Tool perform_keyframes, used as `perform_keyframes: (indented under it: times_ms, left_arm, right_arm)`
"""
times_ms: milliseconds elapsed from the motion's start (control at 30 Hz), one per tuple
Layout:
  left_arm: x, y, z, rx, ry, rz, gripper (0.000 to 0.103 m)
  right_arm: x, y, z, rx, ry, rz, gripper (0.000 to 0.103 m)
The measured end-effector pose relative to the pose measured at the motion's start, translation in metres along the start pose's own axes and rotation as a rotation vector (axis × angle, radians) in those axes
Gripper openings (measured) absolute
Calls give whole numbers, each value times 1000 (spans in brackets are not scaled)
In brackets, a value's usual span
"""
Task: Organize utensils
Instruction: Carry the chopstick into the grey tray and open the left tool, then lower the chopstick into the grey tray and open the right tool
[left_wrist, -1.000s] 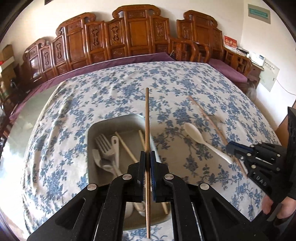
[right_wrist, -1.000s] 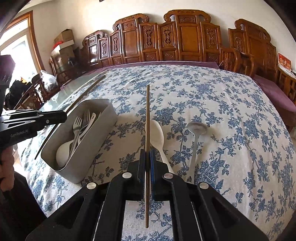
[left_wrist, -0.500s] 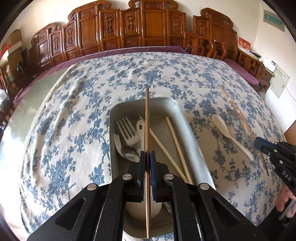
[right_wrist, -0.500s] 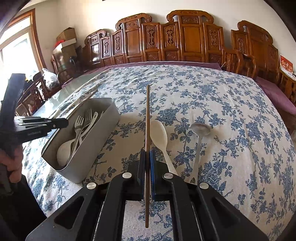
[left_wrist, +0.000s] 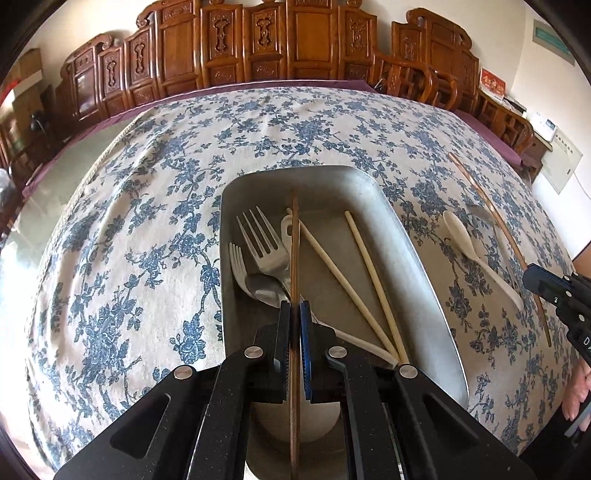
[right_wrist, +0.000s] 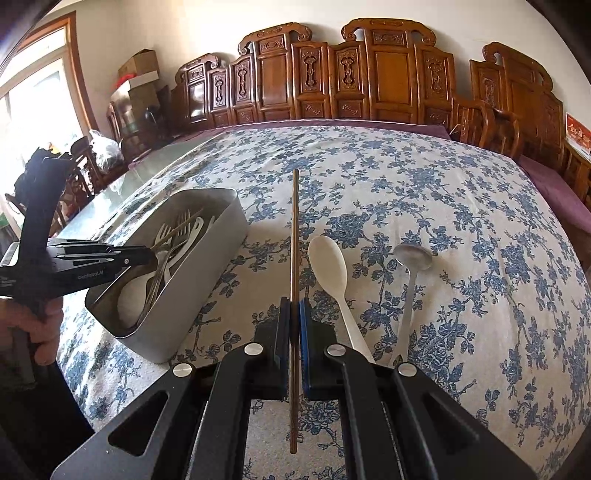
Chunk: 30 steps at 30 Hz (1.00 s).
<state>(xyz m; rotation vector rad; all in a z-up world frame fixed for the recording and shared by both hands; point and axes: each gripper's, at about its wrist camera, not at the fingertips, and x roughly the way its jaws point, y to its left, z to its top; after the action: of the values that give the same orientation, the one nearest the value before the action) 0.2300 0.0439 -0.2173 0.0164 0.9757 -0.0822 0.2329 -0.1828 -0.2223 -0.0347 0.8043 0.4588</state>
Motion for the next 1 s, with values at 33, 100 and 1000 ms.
perform_keyframes:
  times_ms: [33,100,1000]
  left_arm:
    - [0,1,0,-2,1,1,5]
    - [0,2,0,-5,-4,-2,5]
    - [-46,35,12,-38,-155,49,6]
  right_arm:
    - [0,1,0,-1,0,1,6]
    - [0,1,0,-2,0,4,6]
    - [1,75,12,-17,1,127,6]
